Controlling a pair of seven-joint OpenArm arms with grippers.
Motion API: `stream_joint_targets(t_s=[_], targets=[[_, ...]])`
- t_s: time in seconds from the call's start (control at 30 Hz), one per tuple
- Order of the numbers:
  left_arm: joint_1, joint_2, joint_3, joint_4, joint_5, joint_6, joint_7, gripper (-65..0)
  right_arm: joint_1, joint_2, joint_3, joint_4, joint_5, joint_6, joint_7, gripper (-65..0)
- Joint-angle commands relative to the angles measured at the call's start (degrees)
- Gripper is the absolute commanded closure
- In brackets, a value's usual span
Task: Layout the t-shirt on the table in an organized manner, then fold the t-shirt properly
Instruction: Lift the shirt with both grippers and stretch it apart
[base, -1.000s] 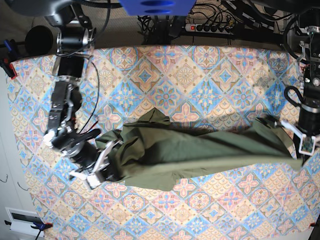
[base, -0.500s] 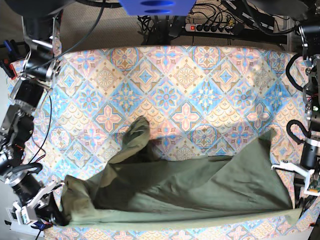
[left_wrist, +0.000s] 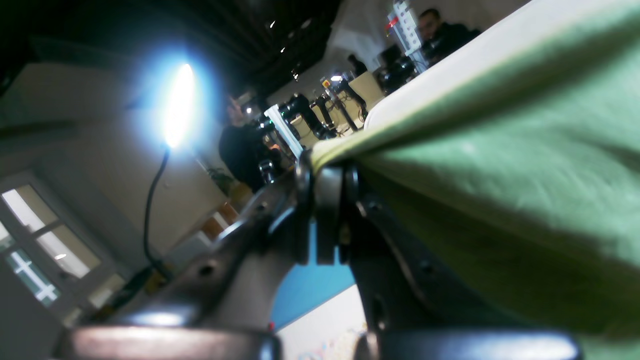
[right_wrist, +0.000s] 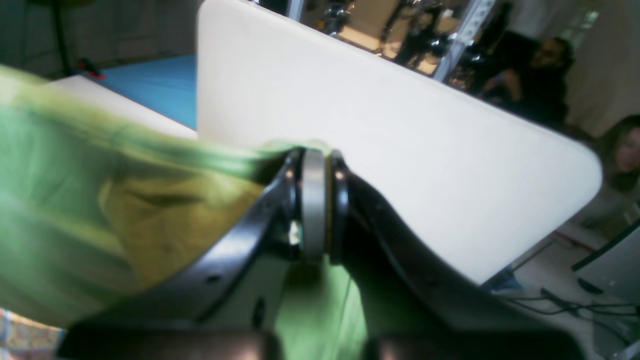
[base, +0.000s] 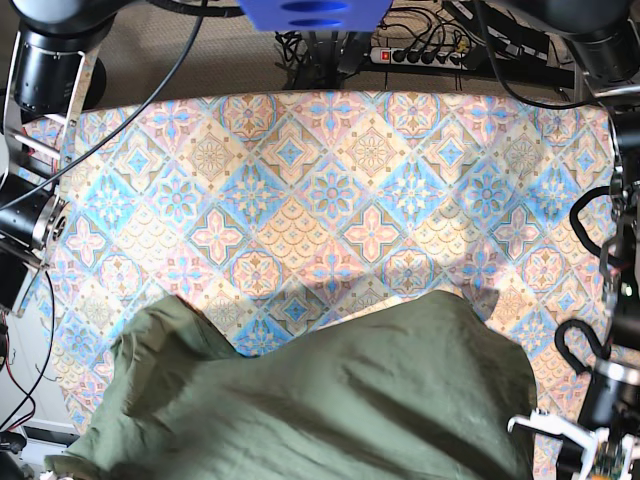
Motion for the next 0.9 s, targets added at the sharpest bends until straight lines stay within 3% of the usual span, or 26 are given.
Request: stream_joint_targets(t_s=[0.0, 0.27, 0.6, 0.87], targets=[[-3.0, 0.5, 0.2, -1.8, 0.8, 1.4, -1.1, 0.0, 2.9, 0.8, 0.3, -0.2, -0.9, -0.6, 2.5, -0.7], [-9.5, 4.8, 3.1, -10.8, 1.0, 1.4, -1.3, 0.0, 4.8, 0.5, 0.3, -5.7, -9.0, -0.6, 7.5, -0.7], [-23.4, 9.3, 10.0, -20.9, 1.3, 1.4, -1.4, 0.0, 12.7, -6.2, 0.6, -16.2, -18.5, -0.6, 13.0, -0.7], [-26.8, 9.3, 10.0, -22.1, 0.7, 1.4, -1.3, 0.0, 12.7, -6.4, 0.7, -15.4, -20.7, -0.6, 12.9, -0.7]])
